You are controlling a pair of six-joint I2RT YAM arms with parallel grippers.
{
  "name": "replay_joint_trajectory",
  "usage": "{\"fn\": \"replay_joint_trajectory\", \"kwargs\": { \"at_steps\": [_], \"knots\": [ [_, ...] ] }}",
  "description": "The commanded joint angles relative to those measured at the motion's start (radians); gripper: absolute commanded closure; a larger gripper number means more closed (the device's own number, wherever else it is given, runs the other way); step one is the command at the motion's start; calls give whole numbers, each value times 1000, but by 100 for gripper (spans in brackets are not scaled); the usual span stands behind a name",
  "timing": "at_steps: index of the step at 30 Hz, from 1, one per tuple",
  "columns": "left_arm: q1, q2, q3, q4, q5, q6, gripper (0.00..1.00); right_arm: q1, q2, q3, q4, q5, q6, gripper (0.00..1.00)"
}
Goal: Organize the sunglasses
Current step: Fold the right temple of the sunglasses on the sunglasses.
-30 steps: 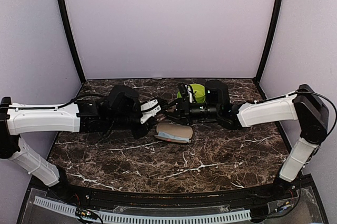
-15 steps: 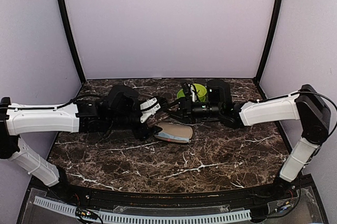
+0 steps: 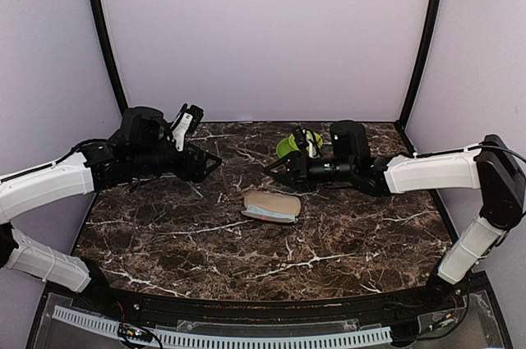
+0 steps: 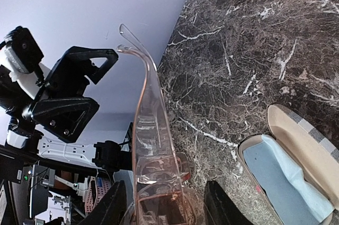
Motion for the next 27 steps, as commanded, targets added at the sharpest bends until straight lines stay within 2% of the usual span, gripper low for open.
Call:
{"fn": "replay_joint_trajectory", "kwargs": {
  "at_steps": [1,5,12,27],
  "knots": [
    [19,5,-23,18,93,-170,22,-5,-39,-11,22,0,-29,78],
    [39,16,-31,3,69,-208,31,-4,-42,-13,21,0,-36,78],
    [47,74,-19,23,138,-213,58,-4,-38,-15,33,-4,-33,79],
    [46,175,18,69,235,-212,71,-4,-31,-17,63,-10,-12,81]
  ]
}}
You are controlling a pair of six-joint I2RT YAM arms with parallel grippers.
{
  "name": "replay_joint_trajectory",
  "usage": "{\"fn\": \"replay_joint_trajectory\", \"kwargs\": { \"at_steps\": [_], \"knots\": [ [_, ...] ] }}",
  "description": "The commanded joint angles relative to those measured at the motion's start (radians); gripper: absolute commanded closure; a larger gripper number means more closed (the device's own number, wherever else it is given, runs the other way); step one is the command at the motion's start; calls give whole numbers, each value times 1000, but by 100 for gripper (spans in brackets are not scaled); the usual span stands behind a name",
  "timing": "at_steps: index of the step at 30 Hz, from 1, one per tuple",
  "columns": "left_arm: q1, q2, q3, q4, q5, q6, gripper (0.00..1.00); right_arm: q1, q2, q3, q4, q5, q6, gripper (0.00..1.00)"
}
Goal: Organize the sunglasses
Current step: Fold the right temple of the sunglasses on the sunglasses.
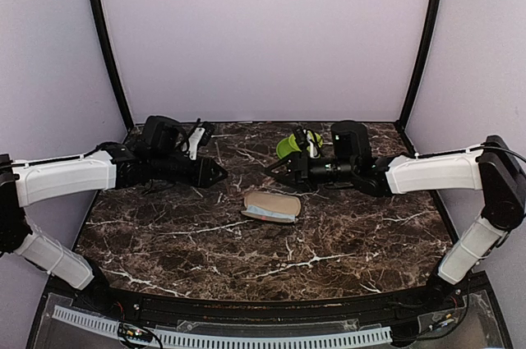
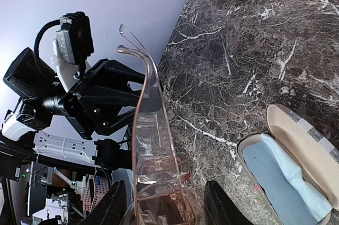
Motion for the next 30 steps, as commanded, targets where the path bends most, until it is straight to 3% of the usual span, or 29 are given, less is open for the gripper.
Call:
{"fn": "replay_joint_trajectory", "kwargs": {
  "at_steps": [1,10,30],
  "knots": [
    [1,21,31,31,51,-3,73,-5,-16,-10,71,-10,8,81],
    [-1,48,31,58,128,-13,77,-5,-5,-15,108,-21,30,82],
    [-16,123,80,76,311,57,64,1,33,-6,113,-47,27,84]
  ]
}}
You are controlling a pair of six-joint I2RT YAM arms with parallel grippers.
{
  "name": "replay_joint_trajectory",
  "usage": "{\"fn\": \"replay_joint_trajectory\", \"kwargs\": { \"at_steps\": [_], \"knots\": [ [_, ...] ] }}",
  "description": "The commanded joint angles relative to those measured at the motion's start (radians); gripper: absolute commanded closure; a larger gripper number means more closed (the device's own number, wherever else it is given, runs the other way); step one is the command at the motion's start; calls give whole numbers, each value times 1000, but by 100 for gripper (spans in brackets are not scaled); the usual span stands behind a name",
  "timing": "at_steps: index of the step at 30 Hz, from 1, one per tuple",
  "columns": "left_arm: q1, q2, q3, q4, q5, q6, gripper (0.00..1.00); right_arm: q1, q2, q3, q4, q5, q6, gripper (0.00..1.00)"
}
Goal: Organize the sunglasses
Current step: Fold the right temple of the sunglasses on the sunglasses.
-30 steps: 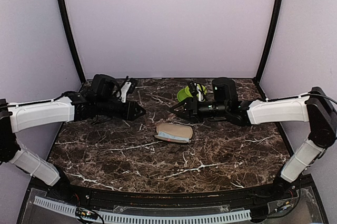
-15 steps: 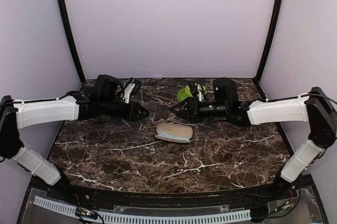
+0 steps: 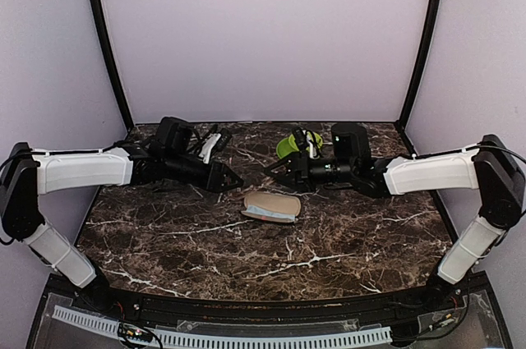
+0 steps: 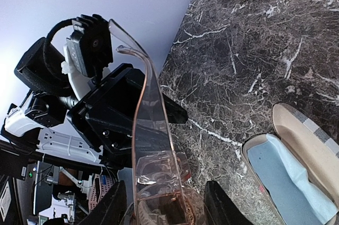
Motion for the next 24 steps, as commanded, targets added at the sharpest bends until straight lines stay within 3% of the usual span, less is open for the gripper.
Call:
{"fn": "replay_joint_trajectory", "kwargs": {
  "at_steps": [1,10,20,24],
  "knots": [
    [-10,-10,33,16,68,45,62,2,17,8,57,-20,-7,84],
    [-11,6,43,11,105,72,49,7,33,24,36,-29,-25,86],
    [-10,-83,-21,22,-61,82,25,5,42,33,13,-28,-38,87],
    [-10,-113,-41,35,-77,85,22,5,50,32,21,-30,-33,87]
  ]
}}
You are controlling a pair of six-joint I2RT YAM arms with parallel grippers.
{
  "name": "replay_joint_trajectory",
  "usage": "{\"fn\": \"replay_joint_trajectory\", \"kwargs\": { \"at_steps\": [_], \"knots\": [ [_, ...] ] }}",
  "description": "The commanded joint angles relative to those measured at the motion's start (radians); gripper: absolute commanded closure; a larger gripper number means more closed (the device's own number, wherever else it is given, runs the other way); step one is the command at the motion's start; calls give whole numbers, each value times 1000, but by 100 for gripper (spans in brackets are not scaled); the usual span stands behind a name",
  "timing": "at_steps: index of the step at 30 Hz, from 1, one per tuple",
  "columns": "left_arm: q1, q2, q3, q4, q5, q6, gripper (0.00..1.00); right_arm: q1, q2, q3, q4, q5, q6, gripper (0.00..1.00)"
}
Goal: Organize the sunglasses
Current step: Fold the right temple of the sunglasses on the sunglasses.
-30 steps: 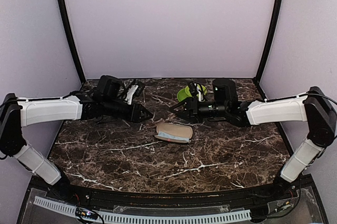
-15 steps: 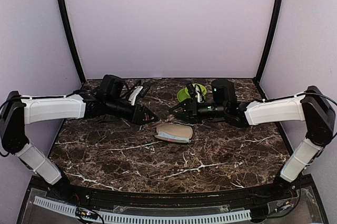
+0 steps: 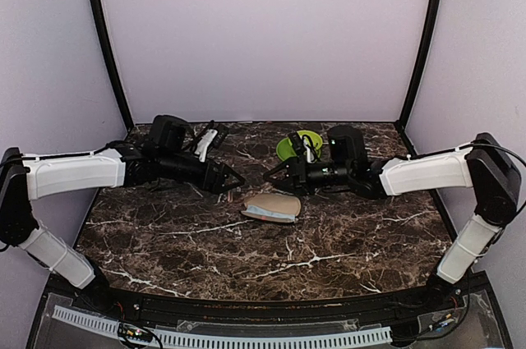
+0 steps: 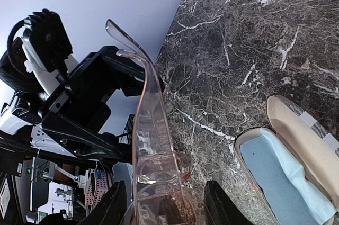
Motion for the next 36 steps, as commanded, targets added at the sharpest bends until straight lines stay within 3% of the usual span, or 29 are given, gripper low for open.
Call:
{"fn": "replay_joint_trajectory", "kwargs": {
  "at_steps": [1,22,36],
  "knots": [
    [-3,-65,-28,35,-34,10,22,4,14,29,29,-10,-9,87],
    [-21,-9,-11,25,140,38,26,4,2,25,44,-1,5,88],
    [-108,61,68,-53,157,138,30,5,6,16,62,-6,12,89]
  ]
}}
